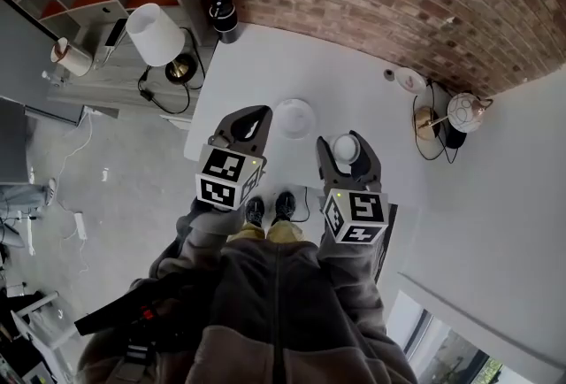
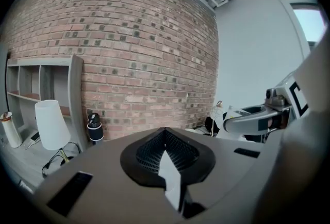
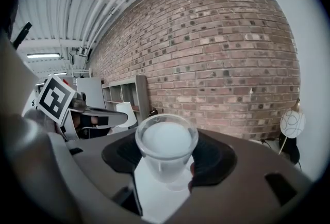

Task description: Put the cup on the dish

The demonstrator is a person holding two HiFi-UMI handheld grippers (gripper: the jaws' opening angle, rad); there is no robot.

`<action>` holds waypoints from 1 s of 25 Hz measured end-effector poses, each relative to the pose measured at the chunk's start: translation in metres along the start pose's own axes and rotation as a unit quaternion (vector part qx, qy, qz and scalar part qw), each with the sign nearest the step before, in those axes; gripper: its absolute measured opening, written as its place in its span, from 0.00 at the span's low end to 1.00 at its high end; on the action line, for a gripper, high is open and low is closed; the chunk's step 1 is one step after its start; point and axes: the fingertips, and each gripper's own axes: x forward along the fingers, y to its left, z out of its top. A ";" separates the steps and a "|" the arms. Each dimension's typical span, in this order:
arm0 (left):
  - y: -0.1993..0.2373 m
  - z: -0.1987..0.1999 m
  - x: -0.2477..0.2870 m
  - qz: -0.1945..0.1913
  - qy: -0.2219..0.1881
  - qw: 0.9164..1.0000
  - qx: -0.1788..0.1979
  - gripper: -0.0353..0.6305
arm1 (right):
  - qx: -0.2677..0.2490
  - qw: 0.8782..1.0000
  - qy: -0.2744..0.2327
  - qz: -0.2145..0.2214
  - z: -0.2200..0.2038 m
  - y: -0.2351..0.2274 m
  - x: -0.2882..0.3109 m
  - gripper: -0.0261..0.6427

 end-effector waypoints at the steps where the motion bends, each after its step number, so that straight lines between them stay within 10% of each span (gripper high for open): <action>1: -0.001 -0.003 0.003 0.003 0.006 1.000 -0.002 0.06 | 0.002 1.000 0.005 0.003 -0.005 -0.005 0.004 0.44; 25: 0.032 -0.166 0.026 0.070 0.159 0.976 -0.129 0.06 | -0.030 0.992 0.074 0.100 -0.115 0.015 0.110 0.44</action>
